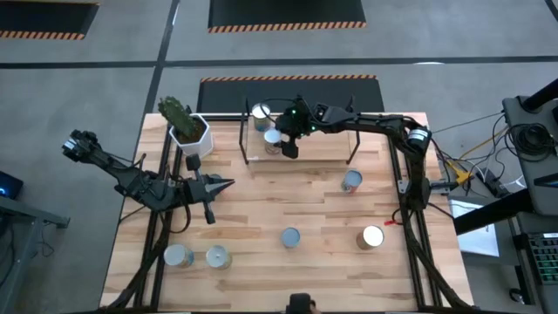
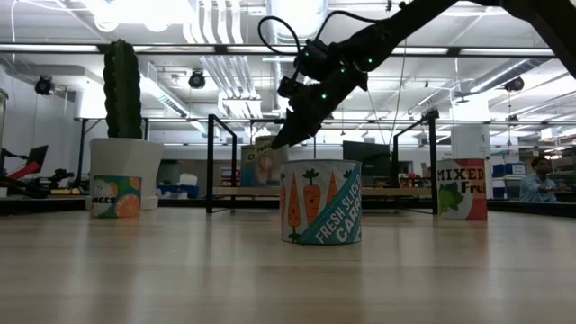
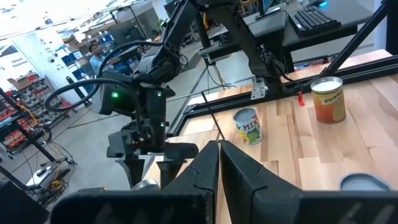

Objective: Pick and place cans onto a shelf
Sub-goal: Put the canned peaches on the shelf

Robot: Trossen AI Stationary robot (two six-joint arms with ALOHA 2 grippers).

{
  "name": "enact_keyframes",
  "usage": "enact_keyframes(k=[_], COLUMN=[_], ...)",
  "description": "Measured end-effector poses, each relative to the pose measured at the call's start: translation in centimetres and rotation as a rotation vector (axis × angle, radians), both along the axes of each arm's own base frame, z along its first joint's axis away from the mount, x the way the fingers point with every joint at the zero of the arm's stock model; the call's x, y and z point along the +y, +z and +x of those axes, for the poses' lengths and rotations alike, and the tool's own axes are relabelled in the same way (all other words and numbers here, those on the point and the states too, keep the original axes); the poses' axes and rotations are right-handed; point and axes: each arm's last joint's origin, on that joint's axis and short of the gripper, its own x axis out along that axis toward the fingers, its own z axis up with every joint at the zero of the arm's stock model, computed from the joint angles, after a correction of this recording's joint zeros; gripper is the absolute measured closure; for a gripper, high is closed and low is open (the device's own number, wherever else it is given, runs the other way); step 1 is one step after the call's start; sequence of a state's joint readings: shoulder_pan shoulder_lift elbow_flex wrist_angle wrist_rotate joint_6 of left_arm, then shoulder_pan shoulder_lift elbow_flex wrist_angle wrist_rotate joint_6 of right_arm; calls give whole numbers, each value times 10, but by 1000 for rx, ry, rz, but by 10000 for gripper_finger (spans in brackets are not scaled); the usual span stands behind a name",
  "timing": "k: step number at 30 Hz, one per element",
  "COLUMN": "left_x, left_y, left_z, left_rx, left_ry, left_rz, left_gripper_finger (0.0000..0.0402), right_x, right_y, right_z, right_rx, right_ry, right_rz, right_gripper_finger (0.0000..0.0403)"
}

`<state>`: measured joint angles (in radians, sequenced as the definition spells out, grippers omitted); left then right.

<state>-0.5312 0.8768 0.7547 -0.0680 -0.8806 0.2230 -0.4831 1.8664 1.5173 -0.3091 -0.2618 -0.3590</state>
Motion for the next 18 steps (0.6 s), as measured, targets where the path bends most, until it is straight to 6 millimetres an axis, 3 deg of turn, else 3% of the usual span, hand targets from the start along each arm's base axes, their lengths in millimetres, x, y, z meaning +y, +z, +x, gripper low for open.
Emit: enact_keyframes(k=[7,18], left_x=[0,0], left_y=[0,0], left_z=[0,0], left_rx=[-1,0], left_ry=[0,0], left_rz=[-1,0], left_gripper_finger=[402,402], right_x=[1,18], right_y=[9,56], right_z=[-4,-37], right_rx=[-13,21], right_ry=[-9,-64], right_rz=[0,37], right_gripper_finger=[52,87])
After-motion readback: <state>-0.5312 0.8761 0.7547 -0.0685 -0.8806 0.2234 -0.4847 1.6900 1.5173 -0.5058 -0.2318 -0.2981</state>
